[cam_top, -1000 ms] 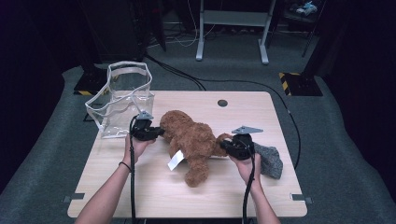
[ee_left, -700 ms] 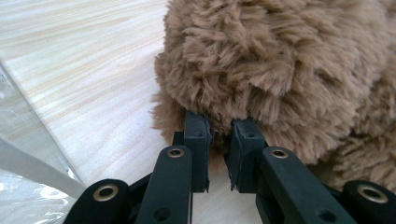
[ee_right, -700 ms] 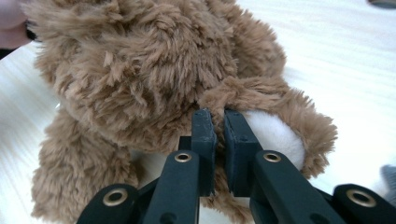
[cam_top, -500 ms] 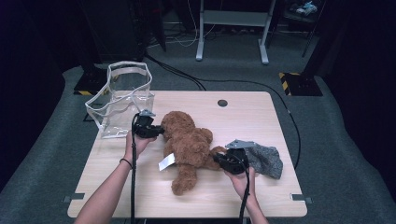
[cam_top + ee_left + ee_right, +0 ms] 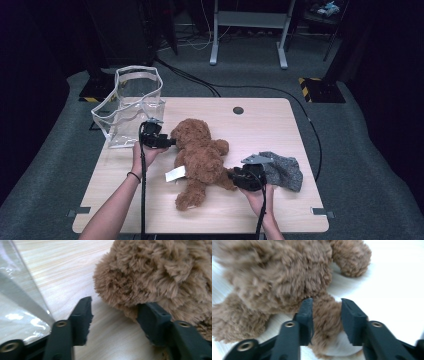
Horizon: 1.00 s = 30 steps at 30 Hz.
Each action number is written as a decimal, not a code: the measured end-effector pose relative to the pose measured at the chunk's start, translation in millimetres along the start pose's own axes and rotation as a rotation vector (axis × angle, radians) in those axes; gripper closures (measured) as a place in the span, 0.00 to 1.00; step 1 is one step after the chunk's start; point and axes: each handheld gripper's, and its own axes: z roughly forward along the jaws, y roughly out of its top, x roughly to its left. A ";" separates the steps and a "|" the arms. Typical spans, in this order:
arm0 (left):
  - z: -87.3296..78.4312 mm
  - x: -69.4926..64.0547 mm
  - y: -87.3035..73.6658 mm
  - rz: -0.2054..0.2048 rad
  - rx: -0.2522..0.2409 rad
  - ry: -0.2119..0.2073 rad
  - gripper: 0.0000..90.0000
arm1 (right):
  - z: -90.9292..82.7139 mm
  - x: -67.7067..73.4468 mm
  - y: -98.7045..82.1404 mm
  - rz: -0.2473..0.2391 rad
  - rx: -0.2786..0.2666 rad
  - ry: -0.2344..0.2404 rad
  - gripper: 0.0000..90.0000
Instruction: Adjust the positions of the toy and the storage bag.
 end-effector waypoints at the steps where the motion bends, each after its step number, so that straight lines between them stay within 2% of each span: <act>1: -1.7 -1.6 0.0 -0.008 0.004 -0.003 0.45 | -2.6 -1.0 1.7 -0.006 -0.002 -0.013 0.59; 2: -3.2 -2.8 0.0 -0.009 0.001 0.003 0.43 | -4.7 -2.1 3.9 -0.016 -0.001 -0.047 0.52; 6: -12.1 -8.0 0.9 -0.019 0.001 0.018 0.35 | -13.3 -13.4 8.4 -0.003 -0.016 -0.087 0.31; 10: -22.9 -11.3 0.2 -0.039 -0.001 0.012 0.27 | -23.3 -29.7 8.7 0.007 -0.043 -0.154 0.18; 12: -27.0 -13.7 -0.3 -0.051 -0.005 0.009 0.24 | -26.7 -40.0 7.1 0.007 -0.039 -0.200 0.17; 14: -30.2 -17.1 -0.5 -0.067 -0.010 -0.010 0.20 | -29.1 -52.2 4.3 0.032 -0.030 -0.219 0.16; 16: -32.6 -21.8 -0.4 -0.085 -0.010 -0.027 0.18 | -30.0 -63.4 0.5 0.039 -0.026 -0.277 0.14; 17: -32.9 -25.1 0.0 -0.094 -0.011 -0.031 0.17 | -30.7 -68.8 -1.5 0.049 -0.023 -0.284 0.13; 21: -32.4 -36.8 4.1 -0.122 -0.012 -0.062 0.14 | -26.4 -84.6 -9.2 0.071 0.015 -0.365 0.11; 22: -32.4 -40.9 6.2 -0.134 -0.013 -0.077 0.13 | -25.7 -87.8 -11.6 0.079 0.018 -0.375 0.11; 24: -32.2 -47.5 9.7 -0.132 -0.016 -0.080 0.13 | -24.2 -93.3 -16.3 0.094 0.021 -0.405 0.11; 27: -29.7 -58.0 15.5 -0.142 -0.022 -0.084 0.12 | -22.7 -98.9 -21.8 0.105 0.021 -0.417 0.11; 30: -25.9 -67.4 21.5 -0.169 -0.025 -0.087 0.11 | -21.5 -102.4 -26.6 0.119 0.022 -0.436 0.11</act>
